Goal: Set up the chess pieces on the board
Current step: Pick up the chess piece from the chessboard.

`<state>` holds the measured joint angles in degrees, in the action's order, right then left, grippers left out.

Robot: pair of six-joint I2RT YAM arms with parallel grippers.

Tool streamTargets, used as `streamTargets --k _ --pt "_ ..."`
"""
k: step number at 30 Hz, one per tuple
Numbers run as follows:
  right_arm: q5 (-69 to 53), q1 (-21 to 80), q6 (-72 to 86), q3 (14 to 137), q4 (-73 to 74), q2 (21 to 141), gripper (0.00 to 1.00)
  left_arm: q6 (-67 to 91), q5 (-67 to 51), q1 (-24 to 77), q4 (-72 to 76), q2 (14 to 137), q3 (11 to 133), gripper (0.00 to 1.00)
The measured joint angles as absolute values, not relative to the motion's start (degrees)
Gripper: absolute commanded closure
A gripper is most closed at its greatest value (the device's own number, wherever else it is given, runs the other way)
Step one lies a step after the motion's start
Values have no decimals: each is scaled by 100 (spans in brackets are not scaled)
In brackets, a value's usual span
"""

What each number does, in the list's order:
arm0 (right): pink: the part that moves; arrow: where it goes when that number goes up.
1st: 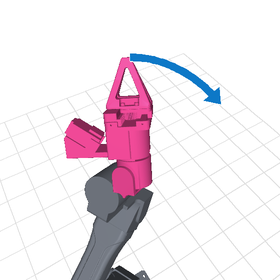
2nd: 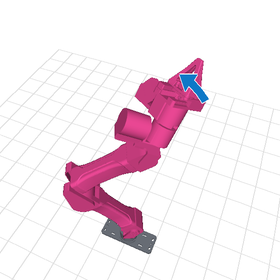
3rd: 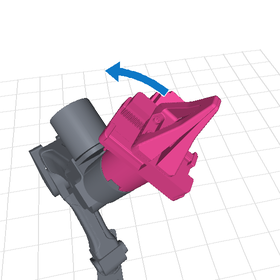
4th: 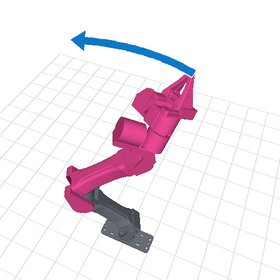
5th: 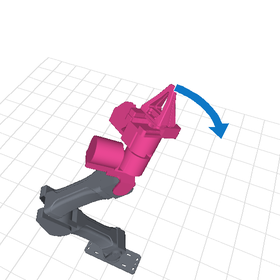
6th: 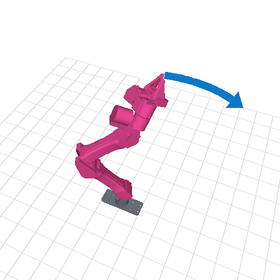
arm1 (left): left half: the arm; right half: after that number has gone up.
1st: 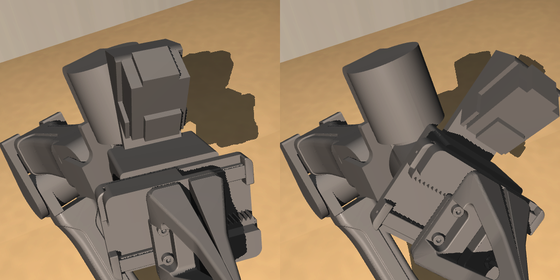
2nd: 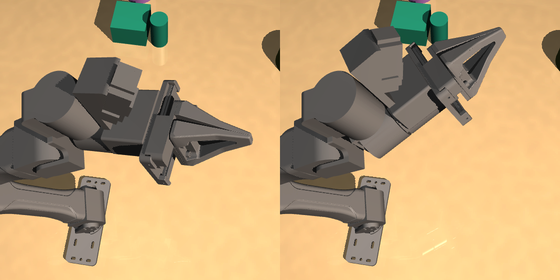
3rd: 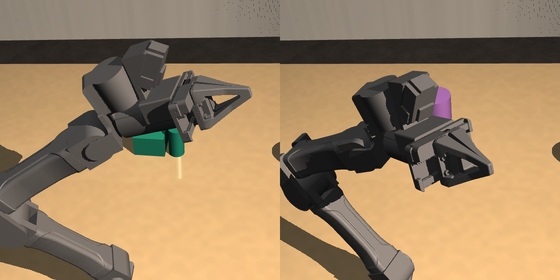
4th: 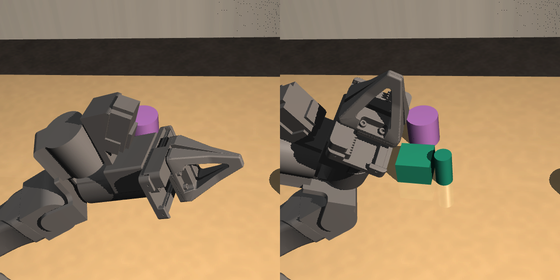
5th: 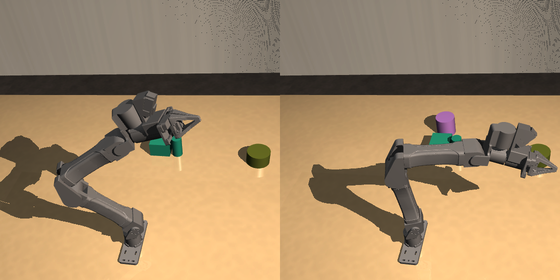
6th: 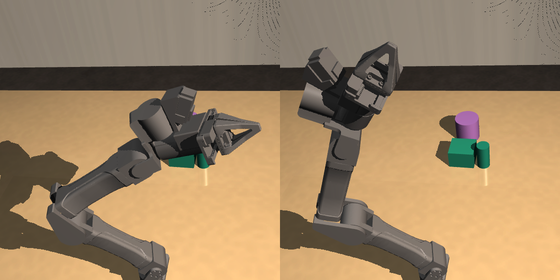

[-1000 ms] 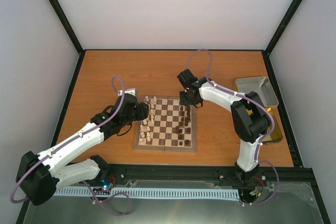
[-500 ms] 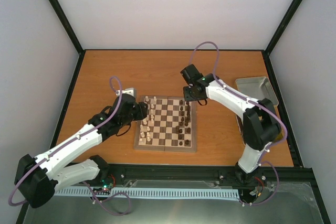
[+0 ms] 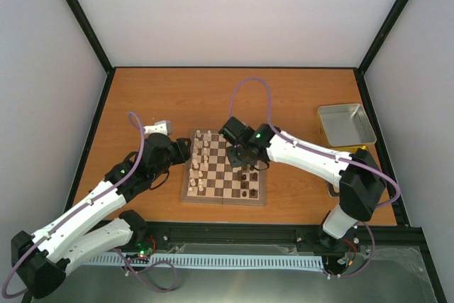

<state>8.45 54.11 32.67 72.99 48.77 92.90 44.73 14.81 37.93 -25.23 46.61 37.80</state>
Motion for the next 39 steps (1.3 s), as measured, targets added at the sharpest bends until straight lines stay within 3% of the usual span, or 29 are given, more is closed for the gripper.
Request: streamTargets --k 7,23,39 --pt "904 5892 3905 7118 5002 9319 88 4512 1496 3793 -2593 4571 3774 42" --pt "1341 6294 4547 7107 5194 10162 73 4576 1658 3793 -2818 4418 3726 42" --pt "1435 6305 4501 7109 5109 10379 76 4987 2342 3793 -3347 4064 3726 42"
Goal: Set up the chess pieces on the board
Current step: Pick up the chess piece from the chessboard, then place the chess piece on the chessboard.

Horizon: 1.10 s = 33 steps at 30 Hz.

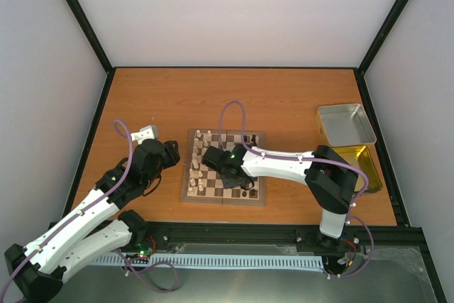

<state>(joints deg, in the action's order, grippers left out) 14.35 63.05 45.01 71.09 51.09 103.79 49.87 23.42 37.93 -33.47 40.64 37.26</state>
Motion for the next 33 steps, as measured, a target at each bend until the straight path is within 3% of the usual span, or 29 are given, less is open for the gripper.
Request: streamTargets --k 8,14,20,28,33 --pt "1396 6305 4434 7109 4941 10466 79 5004 2392 3793 -3352 4064 3726 42" --pt "1472 6305 4392 7131 4842 10521 94 5006 2401 3793 -3356 4064 3726 42" --pt "1590 6305 4130 6853 4379 10328 95 5011 2383 3793 -3361 4060 3726 39" --pt "1653 6305 2899 5299 2421 8252 92 4980 1678 3787 -3072 4370 3723 30" --pt "1472 6305 2062 4410 1118 7116 93 4589 150 3787 -2353 4711 3747 21"
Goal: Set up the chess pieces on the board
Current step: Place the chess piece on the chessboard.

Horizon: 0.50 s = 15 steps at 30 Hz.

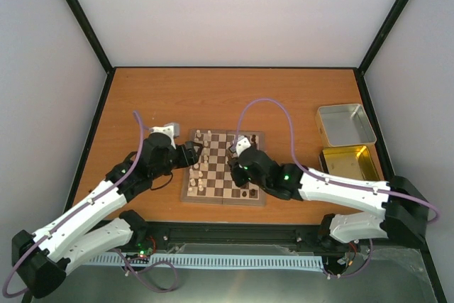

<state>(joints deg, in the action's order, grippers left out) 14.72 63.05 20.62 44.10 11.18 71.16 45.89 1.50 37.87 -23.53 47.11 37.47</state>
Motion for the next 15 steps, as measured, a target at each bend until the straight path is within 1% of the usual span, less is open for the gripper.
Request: streamTargets --k 3,7,9,13,14,15 --pt "1308 6305 1619 4034 648 6707 93 4399 -849 3787 -2027 4993 3962 18" --pt "1146 6305 1127 3892 316 6445 92 4316 -2067 3787 -1647 5419 4318 20" --pt "1125 6305 947 3892 213 6383 92 4309 -2502 3787 -1544 5621 4442 26" --pt "1144 6305 681 3892 123 6348 92 4313 -3041 3787 -1588 6088 4676 48" --pt "1162 6305 631 3892 126 6353 92 4296 -3129 3785 -1619 6193 4716 51" --pt "1177 6305 591 3896 134 6366 92 4287 -3190 3785 -1640 6274 4733 52"
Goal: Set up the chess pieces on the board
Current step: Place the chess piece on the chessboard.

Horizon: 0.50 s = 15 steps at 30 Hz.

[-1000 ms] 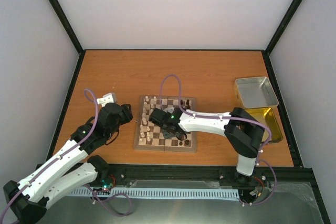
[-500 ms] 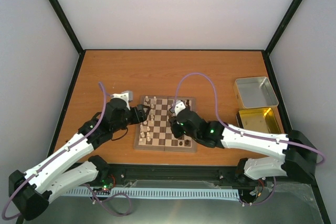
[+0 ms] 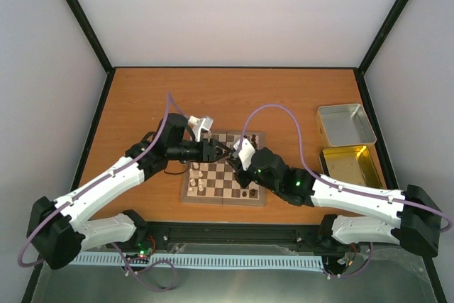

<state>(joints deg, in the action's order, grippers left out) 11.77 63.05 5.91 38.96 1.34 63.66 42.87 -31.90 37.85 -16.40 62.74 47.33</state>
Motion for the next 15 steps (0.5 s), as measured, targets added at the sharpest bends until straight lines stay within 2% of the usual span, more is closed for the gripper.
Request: streamTargets --k 5,9,15 --pt "1245 6305 495 3909 193 6549 92 4298 -3267 3778 -1675 6447 4724 52" --pt "1267 6305 436 3913 272 6632 92 4453 -3321 3736 -1625 6650 4613 62" --pt "1313 6305 346 3972 419 6755 91 4698 -3332 3699 -1579 6849 4460 69"
